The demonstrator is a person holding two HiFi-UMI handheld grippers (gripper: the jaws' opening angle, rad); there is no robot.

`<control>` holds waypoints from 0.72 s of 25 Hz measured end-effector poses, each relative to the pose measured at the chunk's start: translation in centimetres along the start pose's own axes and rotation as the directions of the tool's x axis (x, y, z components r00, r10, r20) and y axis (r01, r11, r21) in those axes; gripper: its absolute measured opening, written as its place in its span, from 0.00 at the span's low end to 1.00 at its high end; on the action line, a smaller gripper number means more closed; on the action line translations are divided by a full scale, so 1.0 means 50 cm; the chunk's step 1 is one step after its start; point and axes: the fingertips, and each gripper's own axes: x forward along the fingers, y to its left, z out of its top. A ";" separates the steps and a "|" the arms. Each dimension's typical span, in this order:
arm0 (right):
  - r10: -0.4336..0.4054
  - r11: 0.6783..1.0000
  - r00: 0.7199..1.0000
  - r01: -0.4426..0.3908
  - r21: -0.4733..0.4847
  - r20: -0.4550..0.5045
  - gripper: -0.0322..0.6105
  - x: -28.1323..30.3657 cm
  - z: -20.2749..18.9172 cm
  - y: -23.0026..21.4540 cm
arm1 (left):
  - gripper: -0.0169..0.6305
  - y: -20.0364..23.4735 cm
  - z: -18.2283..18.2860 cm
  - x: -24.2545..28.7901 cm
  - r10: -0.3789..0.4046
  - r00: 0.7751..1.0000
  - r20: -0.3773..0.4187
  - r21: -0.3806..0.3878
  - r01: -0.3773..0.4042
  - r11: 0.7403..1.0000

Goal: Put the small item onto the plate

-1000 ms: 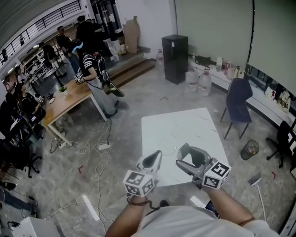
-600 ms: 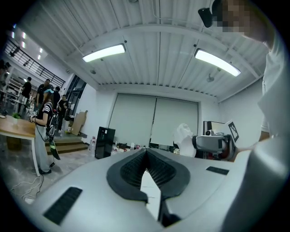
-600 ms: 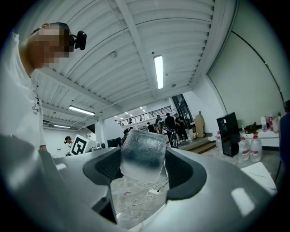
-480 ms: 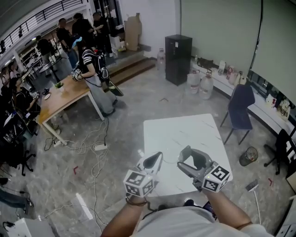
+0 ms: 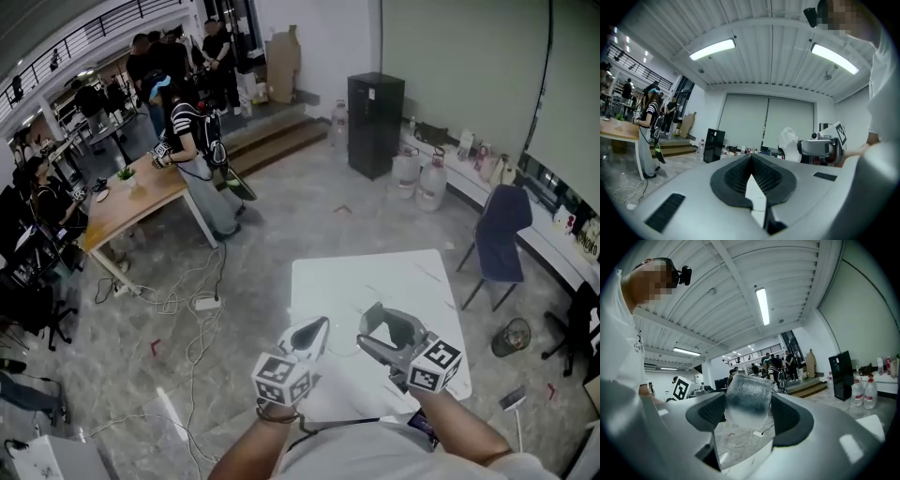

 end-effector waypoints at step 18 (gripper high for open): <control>0.158 0.987 0.965 -0.153 0.039 -0.211 0.51 0.110 -0.143 -0.317 | 0.04 0.146 -0.126 0.269 0.176 0.984 -0.019 -0.051 -0.177 0.983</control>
